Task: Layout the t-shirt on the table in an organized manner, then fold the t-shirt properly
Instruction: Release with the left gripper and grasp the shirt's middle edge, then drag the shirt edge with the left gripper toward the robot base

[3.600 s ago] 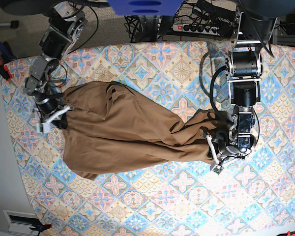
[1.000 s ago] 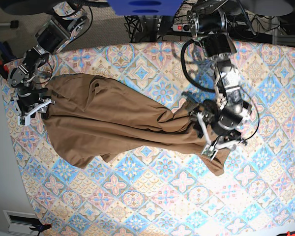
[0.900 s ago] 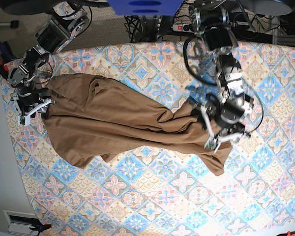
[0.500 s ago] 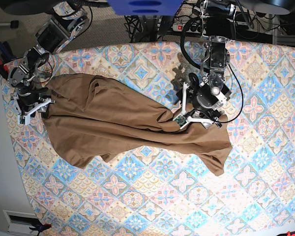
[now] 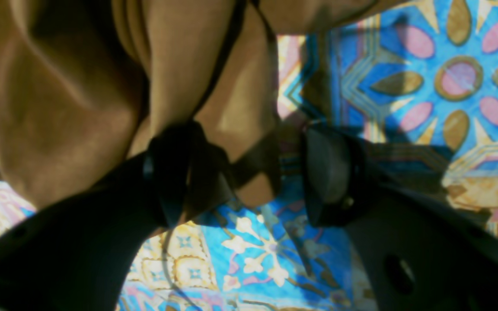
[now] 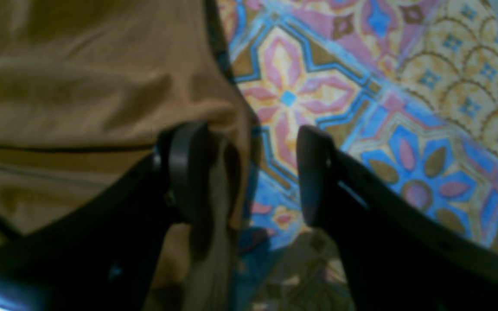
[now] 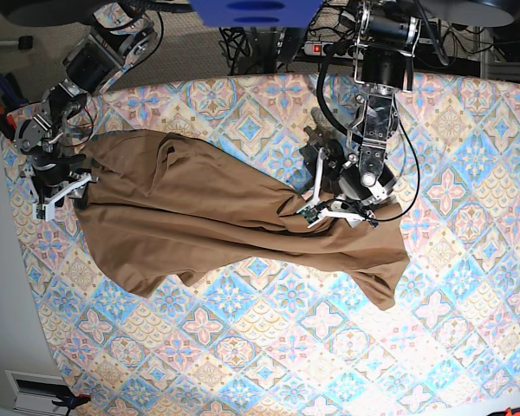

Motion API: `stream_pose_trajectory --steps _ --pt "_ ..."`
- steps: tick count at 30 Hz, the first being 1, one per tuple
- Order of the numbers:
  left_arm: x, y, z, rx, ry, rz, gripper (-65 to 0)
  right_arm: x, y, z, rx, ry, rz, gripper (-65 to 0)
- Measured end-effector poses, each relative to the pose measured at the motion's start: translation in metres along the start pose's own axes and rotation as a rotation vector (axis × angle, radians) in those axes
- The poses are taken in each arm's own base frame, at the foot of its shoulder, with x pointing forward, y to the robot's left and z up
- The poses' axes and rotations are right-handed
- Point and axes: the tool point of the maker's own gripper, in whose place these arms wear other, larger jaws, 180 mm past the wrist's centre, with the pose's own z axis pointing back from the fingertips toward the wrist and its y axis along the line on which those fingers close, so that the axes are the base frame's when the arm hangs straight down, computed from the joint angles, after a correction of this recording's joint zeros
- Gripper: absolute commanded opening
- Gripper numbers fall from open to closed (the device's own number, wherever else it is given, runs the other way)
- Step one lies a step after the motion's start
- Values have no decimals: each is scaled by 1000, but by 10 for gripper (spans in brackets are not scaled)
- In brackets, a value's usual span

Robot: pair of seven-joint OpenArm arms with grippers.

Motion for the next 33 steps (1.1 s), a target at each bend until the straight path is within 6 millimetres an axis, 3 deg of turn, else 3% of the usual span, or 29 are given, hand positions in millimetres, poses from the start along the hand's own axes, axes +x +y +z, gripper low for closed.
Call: stream_pose_trajectory --steps 5,6,9,13,16,20,25,30,33 --pt "-1 -1 -2 1 5 -3 -634 0 0 0 0 -1 0 -338" --pt "-1 -1 -2 2 5 -4 -650 0 0 0 0 -1 0 -338" --pt "-2 1 0 13 11 -5 -650 0 0 0 0 0 0 -338" --pt "-3 13 35 102 -41 -46 -650 1 0 0 0 -5 1 -338" --pt "-35 17 56 162 52 -86 -650 4 -1 2 -8 -8 7 -338" --pt "-53 25 75 206 72 -115 -650 36 -4 16 -21 -92 78 -338" --pt "-105 36 82 232 215 -90 -650 61 -8 31 -55 -154 124 -338" --pt "-130 26 83 189 271 -173 -650 54 16 24 -13 -142 109 -338" --pt "-143 16 83 160 312 -225 -650 58 40 15 48 -133 168 -338"
